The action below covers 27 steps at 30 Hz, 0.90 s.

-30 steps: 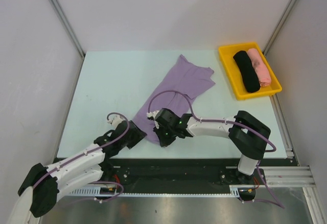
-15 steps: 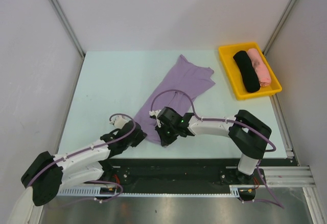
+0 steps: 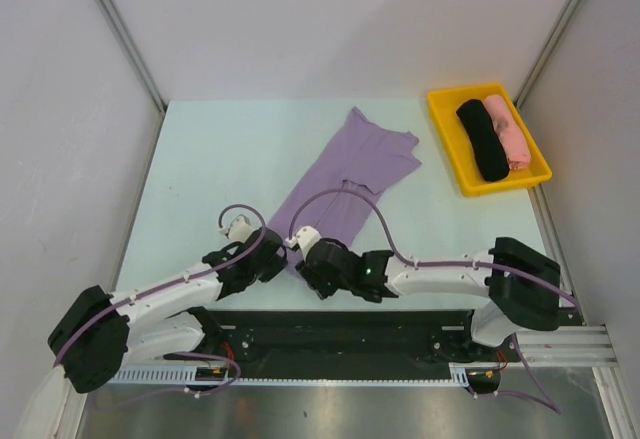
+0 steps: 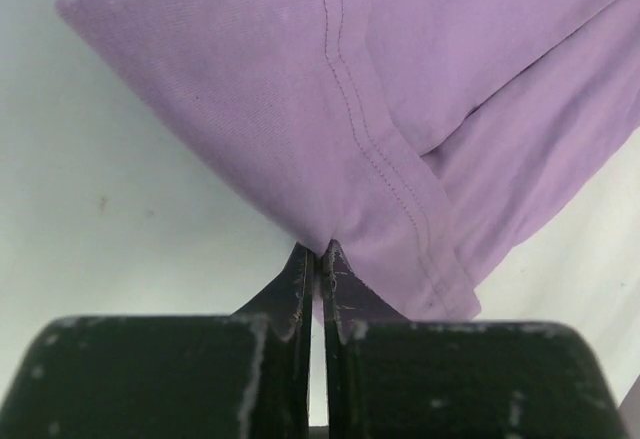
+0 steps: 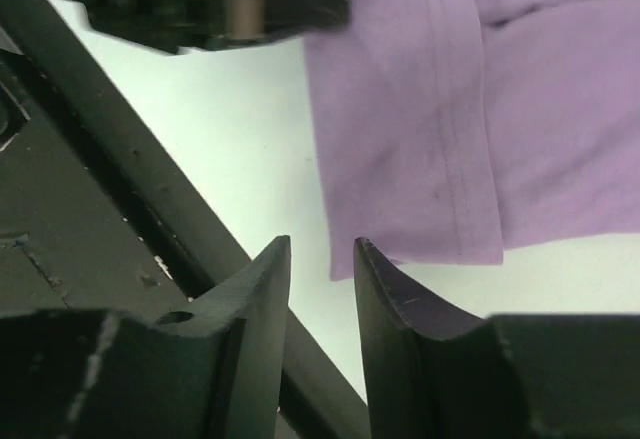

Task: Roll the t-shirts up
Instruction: Roll the T-shirt to the center of the board.

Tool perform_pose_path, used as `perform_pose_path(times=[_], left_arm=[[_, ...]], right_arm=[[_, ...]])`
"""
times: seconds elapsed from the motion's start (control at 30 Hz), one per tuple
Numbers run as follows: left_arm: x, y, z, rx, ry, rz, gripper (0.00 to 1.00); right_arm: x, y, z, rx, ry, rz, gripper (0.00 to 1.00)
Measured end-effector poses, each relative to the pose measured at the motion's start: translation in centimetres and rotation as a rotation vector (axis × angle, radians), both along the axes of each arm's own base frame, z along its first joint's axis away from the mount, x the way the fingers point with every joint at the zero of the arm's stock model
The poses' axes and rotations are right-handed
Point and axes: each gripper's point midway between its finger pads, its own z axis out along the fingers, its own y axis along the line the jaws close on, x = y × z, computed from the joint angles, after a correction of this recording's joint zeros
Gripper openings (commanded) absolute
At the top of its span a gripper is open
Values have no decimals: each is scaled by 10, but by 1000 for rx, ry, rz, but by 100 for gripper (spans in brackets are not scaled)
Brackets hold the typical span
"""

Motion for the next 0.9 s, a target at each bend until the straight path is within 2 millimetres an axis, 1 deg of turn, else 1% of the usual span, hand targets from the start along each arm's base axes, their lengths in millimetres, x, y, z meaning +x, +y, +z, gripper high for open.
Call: perform_pose_path(times=[0.07, 0.1, 0.13, 0.2, 0.3, 0.4, 0.57, 0.63, 0.7, 0.83, 0.9], left_arm=[[-1, 1, -2, 6, 7, -6, 0], [-1, 2, -3, 10, 12, -11, 0], [-2, 2, -4, 12, 19, -16, 0], [-2, 3, -5, 16, 30, -19, 0], [-1, 3, -4, 13, 41, -29, 0], [1, 2, -1, 9, 46, -38, 0], [5, 1, 4, -4, 48, -46, 0], [6, 2, 4, -3, 52, -50, 0], [5, 2, 5, -3, 56, -55, 0], [6, 1, 6, -5, 59, -61, 0], [5, 1, 5, -4, 63, -62, 0]], right_arm=[[-5, 6, 7, 21, -80, 16, 44], [-5, 7, 10, 31, -114, 16, 47], [-3, 9, 11, 40, -147, 14, 47], [1, 10, 11, 50, -205, 8, 47], [5, 10, 11, 52, -280, 11, 51], [3, 19, 11, 55, -350, 39, 55], [-3, 34, 8, 62, -420, 85, 59], [-2, 38, 7, 64, -443, 91, 61], [1, 40, 2, 56, -462, 91, 62], [6, 41, -14, 20, -482, 94, 61], [9, 40, -22, 0, -486, 91, 57]])
